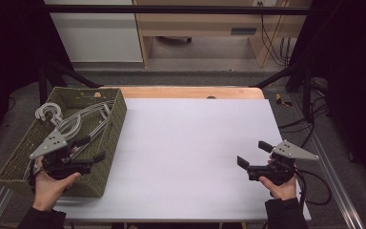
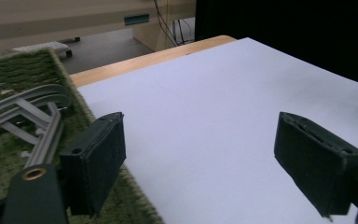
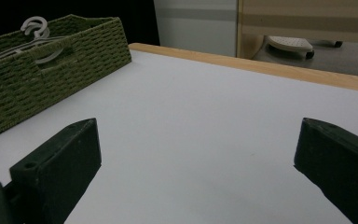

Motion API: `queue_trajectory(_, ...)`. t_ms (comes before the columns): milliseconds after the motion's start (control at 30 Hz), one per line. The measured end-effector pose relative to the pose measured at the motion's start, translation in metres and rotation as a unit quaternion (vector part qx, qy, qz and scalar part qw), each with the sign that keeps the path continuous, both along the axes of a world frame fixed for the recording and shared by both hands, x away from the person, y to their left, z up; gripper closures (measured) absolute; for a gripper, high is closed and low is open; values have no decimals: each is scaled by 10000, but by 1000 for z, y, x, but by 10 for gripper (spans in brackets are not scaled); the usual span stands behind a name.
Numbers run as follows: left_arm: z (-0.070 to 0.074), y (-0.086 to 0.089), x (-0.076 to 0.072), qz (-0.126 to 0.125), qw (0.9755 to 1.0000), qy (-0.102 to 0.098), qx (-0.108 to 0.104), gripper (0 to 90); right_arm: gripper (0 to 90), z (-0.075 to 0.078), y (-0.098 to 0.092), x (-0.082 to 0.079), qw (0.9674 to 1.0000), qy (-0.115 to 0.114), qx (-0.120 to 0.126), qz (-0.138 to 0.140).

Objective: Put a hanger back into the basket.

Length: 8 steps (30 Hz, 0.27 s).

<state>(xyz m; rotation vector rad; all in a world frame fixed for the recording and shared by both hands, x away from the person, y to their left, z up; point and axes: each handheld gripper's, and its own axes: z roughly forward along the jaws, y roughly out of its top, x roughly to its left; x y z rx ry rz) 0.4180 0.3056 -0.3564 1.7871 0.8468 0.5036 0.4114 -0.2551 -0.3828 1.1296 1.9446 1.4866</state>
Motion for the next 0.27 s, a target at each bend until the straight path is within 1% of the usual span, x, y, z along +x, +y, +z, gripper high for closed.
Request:
queue_trajectory(100, -7, -7, 0, 24, 9999, 42, 103, 103, 7, 0, -1, 0, 10000, 5, 21, 10)
queue_trajectory(200, -14, -10, 1, 23, 9998, 136, 131, 102, 7, 0, -2, 0, 10000, 5, 34, -4)
queue_trajectory(267, -18, -11, 2, 50, 9997, 161, 186, 102, 8, -1, -3, 0, 10000, 15, 25, 11)
